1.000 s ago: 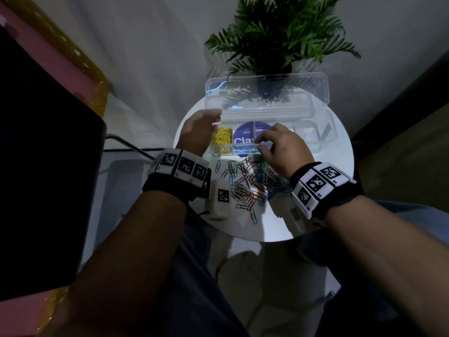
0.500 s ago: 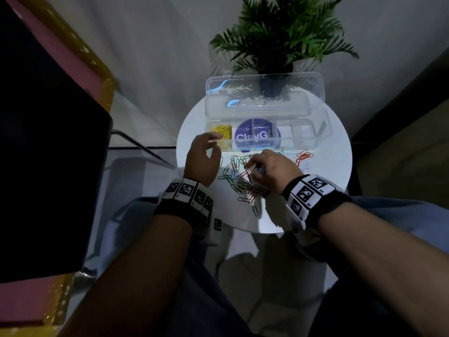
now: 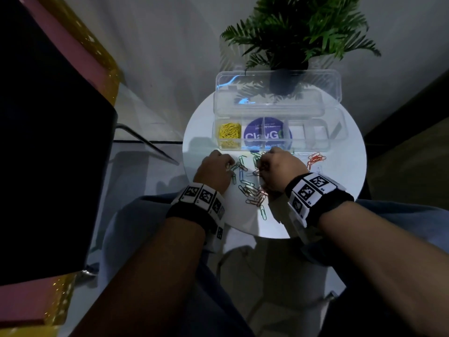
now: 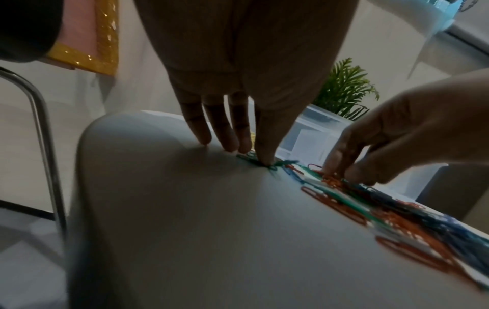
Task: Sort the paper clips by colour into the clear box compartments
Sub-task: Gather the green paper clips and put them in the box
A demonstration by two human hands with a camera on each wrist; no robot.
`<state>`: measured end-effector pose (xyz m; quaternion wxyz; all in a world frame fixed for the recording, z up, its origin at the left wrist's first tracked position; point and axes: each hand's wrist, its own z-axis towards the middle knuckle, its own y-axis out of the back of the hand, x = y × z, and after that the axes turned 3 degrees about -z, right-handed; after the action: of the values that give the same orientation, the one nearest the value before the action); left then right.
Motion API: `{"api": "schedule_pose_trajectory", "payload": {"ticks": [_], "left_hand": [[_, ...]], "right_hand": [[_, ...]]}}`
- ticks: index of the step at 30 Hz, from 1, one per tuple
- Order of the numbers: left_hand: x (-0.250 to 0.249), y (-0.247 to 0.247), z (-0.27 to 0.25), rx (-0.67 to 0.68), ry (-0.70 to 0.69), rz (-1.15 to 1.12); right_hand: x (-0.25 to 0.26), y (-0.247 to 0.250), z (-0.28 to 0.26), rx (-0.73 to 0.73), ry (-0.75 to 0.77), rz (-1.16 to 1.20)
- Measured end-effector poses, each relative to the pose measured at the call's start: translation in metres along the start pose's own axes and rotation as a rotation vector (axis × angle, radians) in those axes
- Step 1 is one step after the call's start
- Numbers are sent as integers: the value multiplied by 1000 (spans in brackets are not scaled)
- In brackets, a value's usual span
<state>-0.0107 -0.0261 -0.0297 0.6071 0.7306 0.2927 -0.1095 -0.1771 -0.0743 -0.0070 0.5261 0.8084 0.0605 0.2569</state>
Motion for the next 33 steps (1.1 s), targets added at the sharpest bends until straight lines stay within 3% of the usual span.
{"api": "schedule_pose_trajectory", "payload": {"ticks": [3, 7, 11, 17, 18, 20, 22, 24, 26, 28, 30, 33], "left_hand": [[1, 1, -1, -27, -11, -12], [0, 4, -2, -84, 16, -112], [0, 7, -4, -61, 83, -101], [-1, 11, -6, -89, 126, -199], [-2, 13, -5, -101, 157, -293], [-6, 17, -4, -96, 307, -686], [-13, 22, -6, -10, 518, -1205], [-15, 24, -11, 89, 640, -1527], [-15, 25, -17, 195, 662, -1668], [-18, 26, -22, 219, 671, -1749], [-21, 28, -24, 156, 684, -1822], [-11, 36, -21, -2, 681, -1878]], "right_hand": [[1, 3, 0, -57, 29, 52], [17, -1, -5, -29, 174, 71], [25, -3, -2, 72, 115, -30], [22, -9, 3, 56, 124, 24], [20, -9, 4, 65, 125, 39], [17, -8, 7, 91, 123, 58], [16, -5, 9, 46, 97, 172], [20, 0, 11, -46, 74, 357], [28, 8, 11, -75, 86, 502], [40, 17, 11, -47, 138, 580], [50, 22, 12, -7, 189, 578], [54, 19, 16, -133, 177, 558]]}}
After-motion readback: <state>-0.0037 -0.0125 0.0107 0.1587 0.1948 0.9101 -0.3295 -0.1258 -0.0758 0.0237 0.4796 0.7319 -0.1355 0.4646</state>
